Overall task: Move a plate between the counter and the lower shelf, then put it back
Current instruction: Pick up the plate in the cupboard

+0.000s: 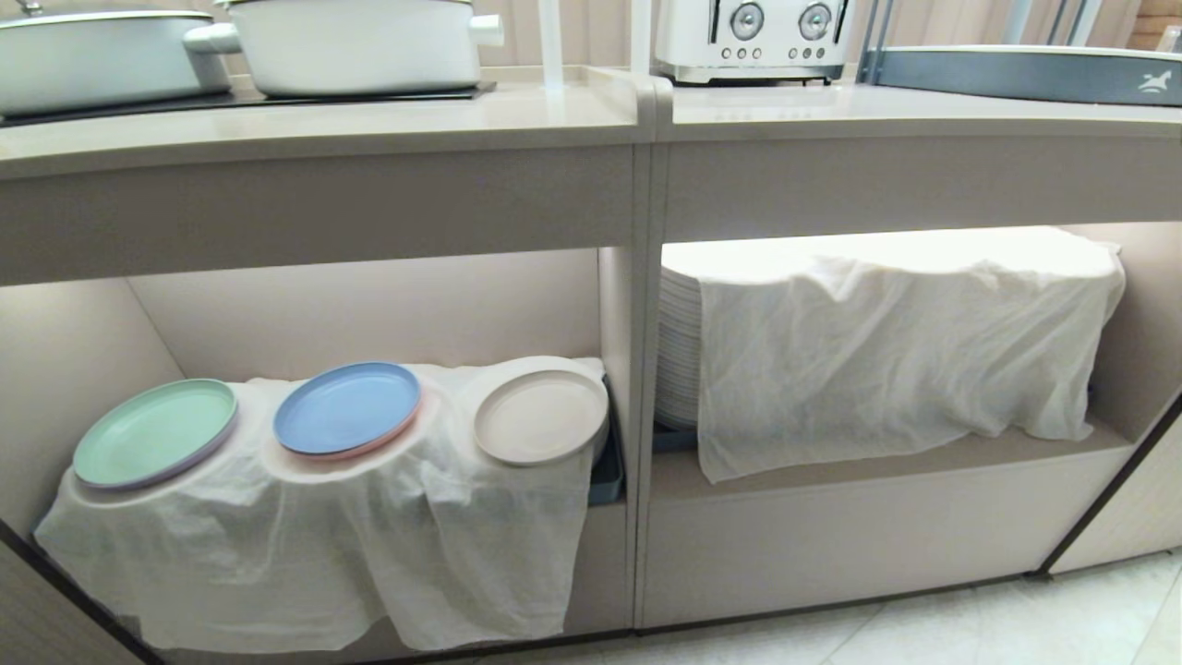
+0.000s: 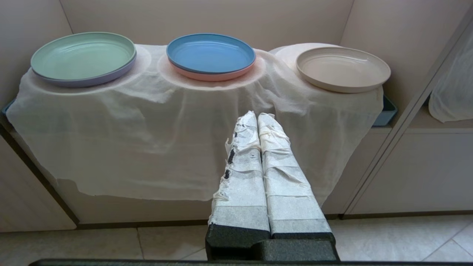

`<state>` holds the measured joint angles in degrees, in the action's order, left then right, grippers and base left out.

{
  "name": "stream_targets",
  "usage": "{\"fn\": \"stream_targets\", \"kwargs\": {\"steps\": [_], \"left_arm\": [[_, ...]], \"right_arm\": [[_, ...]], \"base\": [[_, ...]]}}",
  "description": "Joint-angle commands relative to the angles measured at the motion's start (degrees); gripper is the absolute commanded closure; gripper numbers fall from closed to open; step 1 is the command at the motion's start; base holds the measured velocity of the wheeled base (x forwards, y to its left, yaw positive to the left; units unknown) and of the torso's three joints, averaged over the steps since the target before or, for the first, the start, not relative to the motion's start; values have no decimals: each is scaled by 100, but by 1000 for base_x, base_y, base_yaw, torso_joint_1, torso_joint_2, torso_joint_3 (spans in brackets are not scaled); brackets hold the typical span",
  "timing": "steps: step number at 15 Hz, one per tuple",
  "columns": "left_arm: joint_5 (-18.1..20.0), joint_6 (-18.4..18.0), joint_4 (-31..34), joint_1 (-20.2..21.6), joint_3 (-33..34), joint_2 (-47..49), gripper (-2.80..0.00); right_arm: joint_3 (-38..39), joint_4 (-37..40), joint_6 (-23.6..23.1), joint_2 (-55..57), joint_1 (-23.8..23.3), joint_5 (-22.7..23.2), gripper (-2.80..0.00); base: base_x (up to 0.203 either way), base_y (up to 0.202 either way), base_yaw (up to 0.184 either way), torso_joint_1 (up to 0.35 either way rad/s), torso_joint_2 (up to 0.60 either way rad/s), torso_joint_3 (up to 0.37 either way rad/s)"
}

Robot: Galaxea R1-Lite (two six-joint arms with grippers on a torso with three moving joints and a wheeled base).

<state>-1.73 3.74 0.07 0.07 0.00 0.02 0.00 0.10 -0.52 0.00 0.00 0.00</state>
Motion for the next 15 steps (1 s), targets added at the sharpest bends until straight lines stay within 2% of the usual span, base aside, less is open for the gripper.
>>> {"fn": "stream_targets", "kwargs": {"steps": [1, 15], "left_arm": [[-11, 4, 1, 1, 0, 6, 0], [-20, 39, 2, 1, 0, 6, 0]], "right_arm": [[0, -1, -1, 0, 0, 0, 0], [0, -1, -1, 0, 0, 0, 0]], "base": [[0, 0, 0, 0, 0, 0], [0, 0, 0, 0, 0, 0]]}}
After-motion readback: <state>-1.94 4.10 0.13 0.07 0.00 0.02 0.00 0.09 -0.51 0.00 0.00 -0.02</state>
